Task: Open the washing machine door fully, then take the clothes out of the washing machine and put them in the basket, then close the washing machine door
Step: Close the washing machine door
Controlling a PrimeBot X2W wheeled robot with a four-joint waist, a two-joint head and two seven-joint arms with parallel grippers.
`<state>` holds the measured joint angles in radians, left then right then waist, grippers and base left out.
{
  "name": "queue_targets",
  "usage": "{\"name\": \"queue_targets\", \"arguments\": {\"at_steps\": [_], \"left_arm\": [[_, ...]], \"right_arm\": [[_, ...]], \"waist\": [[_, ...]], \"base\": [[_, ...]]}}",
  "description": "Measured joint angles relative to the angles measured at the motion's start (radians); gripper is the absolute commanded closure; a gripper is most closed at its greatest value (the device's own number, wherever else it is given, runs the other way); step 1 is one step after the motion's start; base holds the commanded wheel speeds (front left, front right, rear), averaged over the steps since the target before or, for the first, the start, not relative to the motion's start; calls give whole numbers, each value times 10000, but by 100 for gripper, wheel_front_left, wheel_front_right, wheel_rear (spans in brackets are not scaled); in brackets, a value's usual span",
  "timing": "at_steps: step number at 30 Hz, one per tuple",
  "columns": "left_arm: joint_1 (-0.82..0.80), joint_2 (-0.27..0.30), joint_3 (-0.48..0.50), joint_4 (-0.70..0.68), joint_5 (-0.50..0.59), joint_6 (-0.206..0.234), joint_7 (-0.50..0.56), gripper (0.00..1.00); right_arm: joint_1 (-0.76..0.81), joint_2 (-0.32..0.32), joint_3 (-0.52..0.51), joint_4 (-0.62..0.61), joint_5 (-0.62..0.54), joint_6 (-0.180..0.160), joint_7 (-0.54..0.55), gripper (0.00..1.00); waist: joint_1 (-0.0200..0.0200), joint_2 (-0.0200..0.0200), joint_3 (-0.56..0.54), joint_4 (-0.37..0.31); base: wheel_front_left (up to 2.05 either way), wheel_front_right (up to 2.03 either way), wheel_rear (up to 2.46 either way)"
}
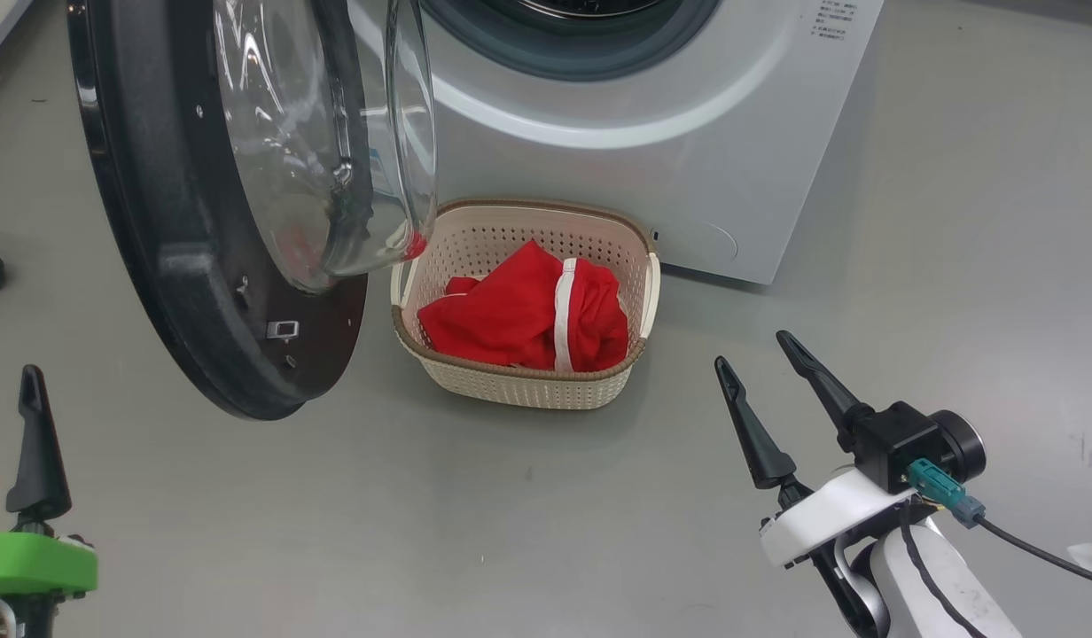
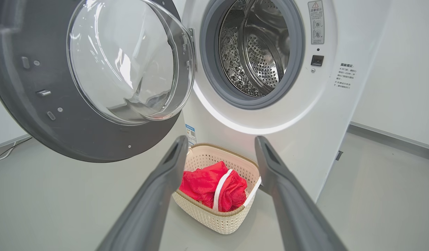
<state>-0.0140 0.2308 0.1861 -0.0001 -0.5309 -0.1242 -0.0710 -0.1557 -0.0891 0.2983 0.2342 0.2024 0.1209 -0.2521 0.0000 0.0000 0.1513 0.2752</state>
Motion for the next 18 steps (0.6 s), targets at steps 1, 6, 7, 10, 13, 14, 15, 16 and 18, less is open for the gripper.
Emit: {"name": "queue_targets", "arguments": {"at_steps": [1, 6, 7, 10, 13, 14, 15, 16, 18], "left_arm": [[22, 25, -46, 63, 86, 0, -134, 0], [50, 52, -198, 410, 228, 0, -752, 0], [50, 52, -215, 489, 228, 0, -848, 0], [51, 63, -257, 731, 280, 0, -1198, 0], [51, 73, -291, 907, 290, 0, -1344, 0], [51, 81, -305, 947, 295, 0, -1371, 0], [51, 84, -311, 993, 297, 0, -1407, 0], [50, 88, -320, 1051, 297, 0, -1427, 0], [50, 98, -355, 1175, 299, 0, -1457, 0]], "right_arm": [[1, 10, 0, 0, 0, 0, 0, 0], [7, 19, 0, 0, 0, 0, -2, 0], [9, 19, 0, 0, 0, 0, 0, 0], [11, 25, -2, 0, 0, 0, 0, 0], [12, 35, -6, 0, 0, 0, 0, 0], [12, 38, -6, 0, 0, 2, 0, 0], [14, 44, -6, 0, 0, 0, -2, 0], [15, 48, -6, 0, 0, 2, -2, 0], [18, 56, -6, 0, 0, 2, 0, 0]], "waist": [[0, 0, -7, -6], [0, 0, -42, -26], [0, 0, -47, -29], [0, 0, -66, -38], [0, 0, -77, -44], [0, 0, -81, -45], [0, 0, -85, -46], [0, 0, -88, -46], [0, 0, -94, -48]], "base": [[0, 0, 0], [0, 0, 0], [0, 0, 0], [0, 0, 0], [0, 0, 0], [0, 0, 0], [0, 0, 0], [0, 0, 0], [0, 0, 0]]}}
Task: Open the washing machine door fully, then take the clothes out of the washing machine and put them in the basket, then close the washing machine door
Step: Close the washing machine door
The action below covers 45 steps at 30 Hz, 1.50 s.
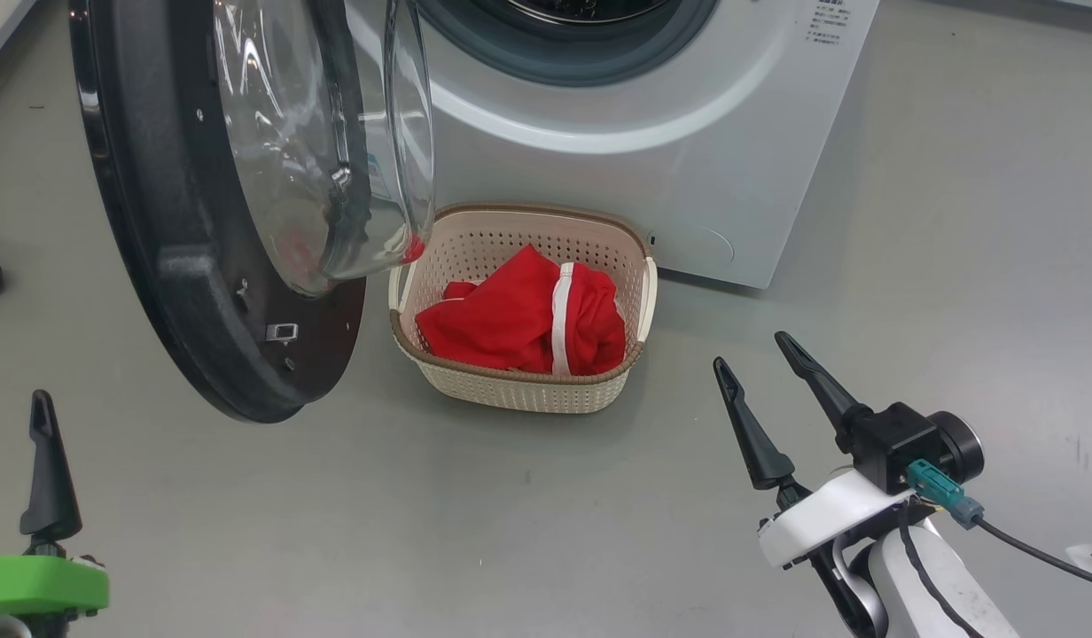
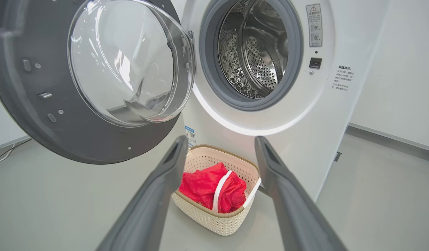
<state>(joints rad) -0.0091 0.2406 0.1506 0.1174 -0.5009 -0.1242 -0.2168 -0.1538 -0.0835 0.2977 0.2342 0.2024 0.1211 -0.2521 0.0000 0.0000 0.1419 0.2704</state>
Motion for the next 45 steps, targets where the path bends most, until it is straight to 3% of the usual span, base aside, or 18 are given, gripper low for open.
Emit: {"name": "queue_targets", "arguments": {"at_steps": [27, 28, 29, 30, 39, 45], "left_arm": [[-27, 163, -297, 692, 13, 0, -238, 0], [-28, 184, -309, 700, 13, 0, -251, 21], [-30, 194, -311, 717, 8, 0, -314, 65], [-35, 192, -313, 744, -4, 0, -313, 100], [-62, 328, -581, 878, 0, 0, -313, 100], [-225, 915, -686, 963, 282, 0, -309, 100]], "right_arm": [[148, 48, -17, 2, 0, 2, 0, 0], [169, 48, -13, 4, 0, 2, 0, 0], [184, 50, -12, 4, 0, 2, 0, 0], [192, 54, -6, 6, 0, 2, -2, 0], [194, 63, 19, 6, -2, 4, -2, 0], [194, 63, 17, 4, -2, 4, -2, 0]], "waist": [[0, 0, -146, 11], [0, 0, -155, 9], [0, 0, -162, 8], [0, 0, -170, 5], [0, 1, -165, -19], [0, 0, -108, -35]], "base": [[0, 0, 0], [0, 0, 0], [0, 0, 0], [0, 0, 0], [0, 0, 0], [0, 0, 0]]}}
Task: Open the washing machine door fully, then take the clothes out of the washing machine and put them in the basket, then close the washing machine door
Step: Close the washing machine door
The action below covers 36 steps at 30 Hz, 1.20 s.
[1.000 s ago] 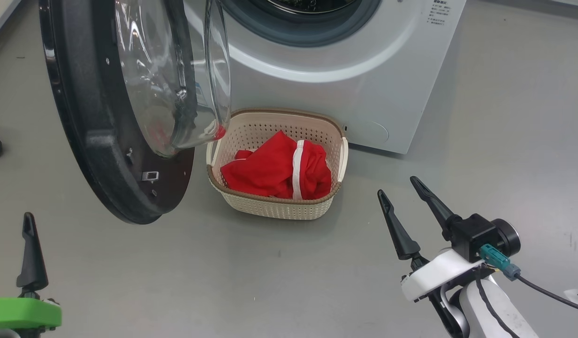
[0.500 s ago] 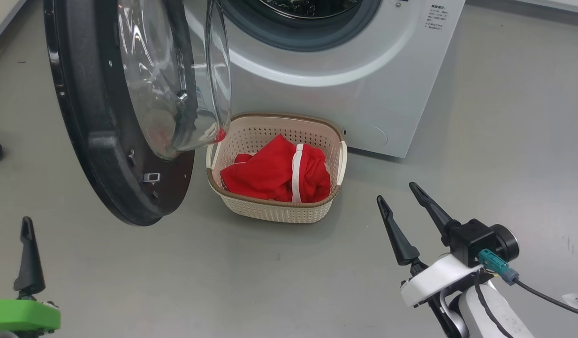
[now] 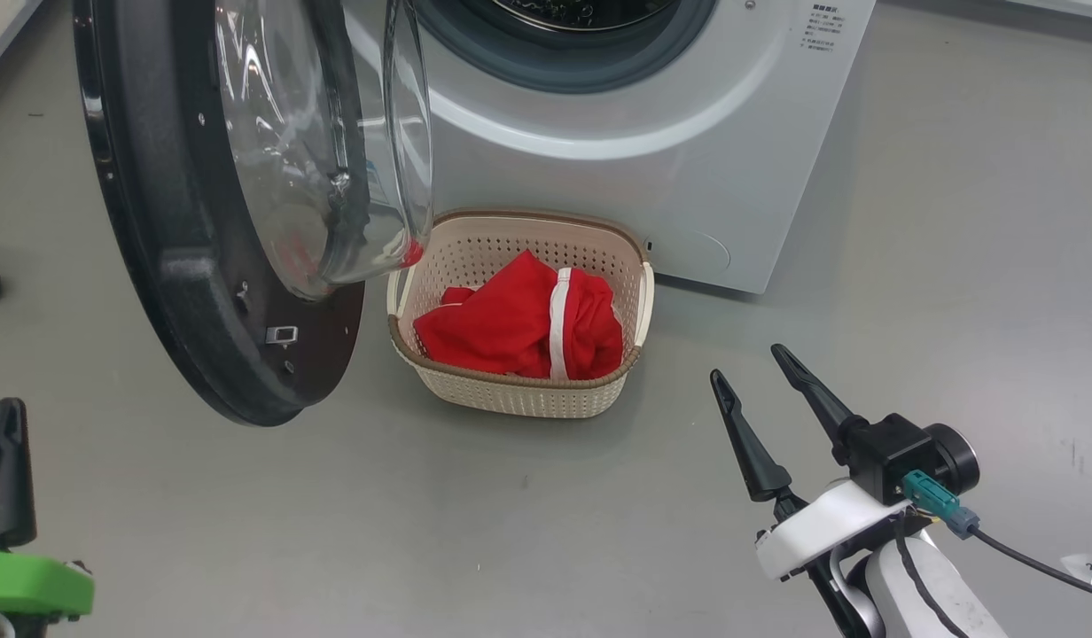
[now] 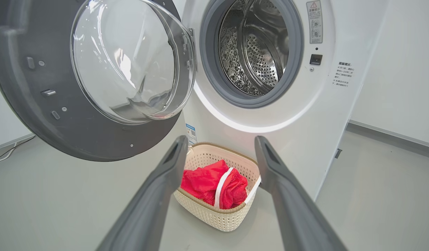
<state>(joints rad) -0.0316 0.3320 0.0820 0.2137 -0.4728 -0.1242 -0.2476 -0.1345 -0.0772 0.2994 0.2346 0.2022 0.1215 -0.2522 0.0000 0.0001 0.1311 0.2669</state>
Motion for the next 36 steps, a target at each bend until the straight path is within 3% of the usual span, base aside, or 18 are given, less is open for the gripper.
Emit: {"name": "queue_targets", "arguments": {"at_steps": [9, 15, 23, 31, 36], "left_arm": [[-972, 357, -86, -19, -874, -2, 811, 100], [-1620, 94, 453, 125, -3039, -2, 2017, 100], [-2734, -1152, 1546, 765, -6635, 77, 4061, 100], [-3423, -1726, 2385, 1078, -9363, 986, 6034, 100], [-3636, -1910, 2583, 1068, -10493, 1563, 7127, 100]], "right_arm": [[-1, 0, -8, -4, -13, 2, 2, 0], [-10, 21, 136, -13, -15, 4, 0, 0], [-18, 13, 111, -13, -15, 4, 0, 0], [-19, 17, 121, -10, -15, 4, 0, 0], [-19, 17, 107, -12, -15, 4, 0, 0]], "waist": [[0, 0, 96, 2], [0, 0, 185, -52], [0, 0, 343, -198], [0, 0, 388, -312], [0, 0, 392, -358]], "base": [[0, 0, 0], [0, 0, 0], [0, 0, 0], [0, 0, 0], [0, 0, 0]]}}
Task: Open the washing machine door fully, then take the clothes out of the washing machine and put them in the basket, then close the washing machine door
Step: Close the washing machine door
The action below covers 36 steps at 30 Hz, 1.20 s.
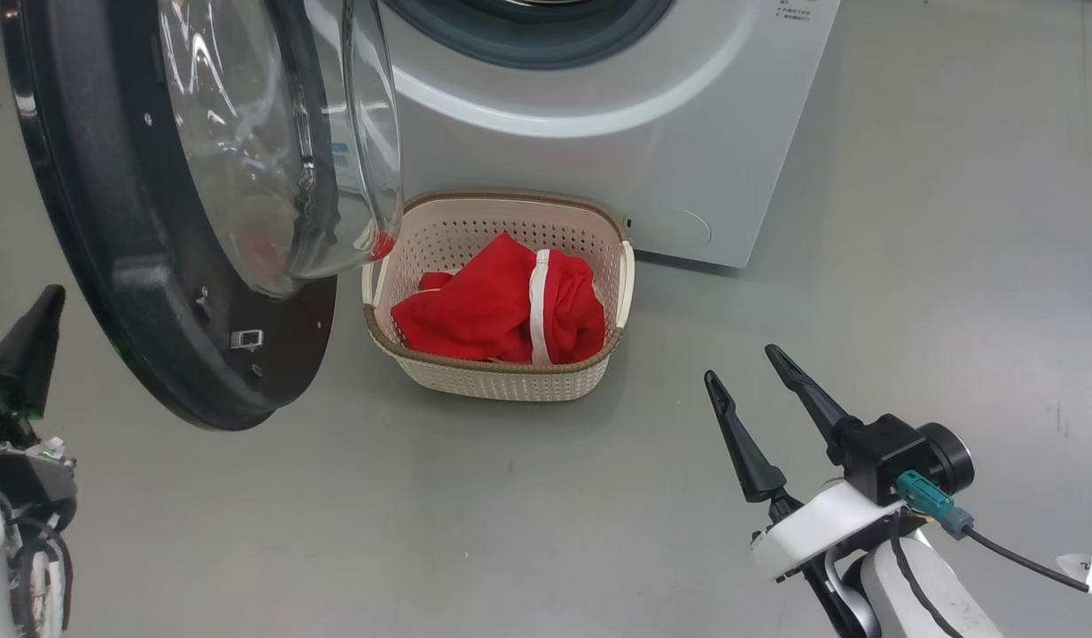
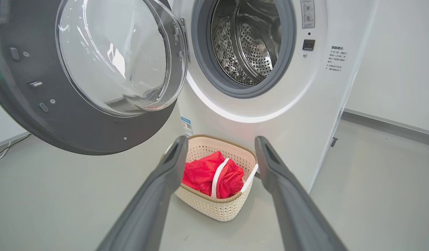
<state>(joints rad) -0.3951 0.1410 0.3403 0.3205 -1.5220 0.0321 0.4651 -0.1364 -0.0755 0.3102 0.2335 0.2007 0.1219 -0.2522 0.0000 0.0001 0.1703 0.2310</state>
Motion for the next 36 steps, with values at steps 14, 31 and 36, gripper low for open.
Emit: {"name": "queue_targets", "arguments": {"at_steps": [14, 31, 36], "left_arm": [[4, -211, -171, -514, -970, 468, 1787, 100], [337, -759, -424, -1442, -1599, 612, 2437, 100], [376, -888, -621, -1685, -1854, 675, 2516, 100]], "right_arm": [[-3, -31, -17, 0, -19, 0, 0, 0], [-225, -17, 188, 4, -82, 2, 0, 0], [-271, -15, 236, 0, -90, 2, 0, 0]], "waist": [[0, 0, 51, -66], [0, 0, 282, -865], [0, 0, 434, -1225]], "base": [[0, 0, 0], [0, 0, 0], [0, 0, 0]]}}
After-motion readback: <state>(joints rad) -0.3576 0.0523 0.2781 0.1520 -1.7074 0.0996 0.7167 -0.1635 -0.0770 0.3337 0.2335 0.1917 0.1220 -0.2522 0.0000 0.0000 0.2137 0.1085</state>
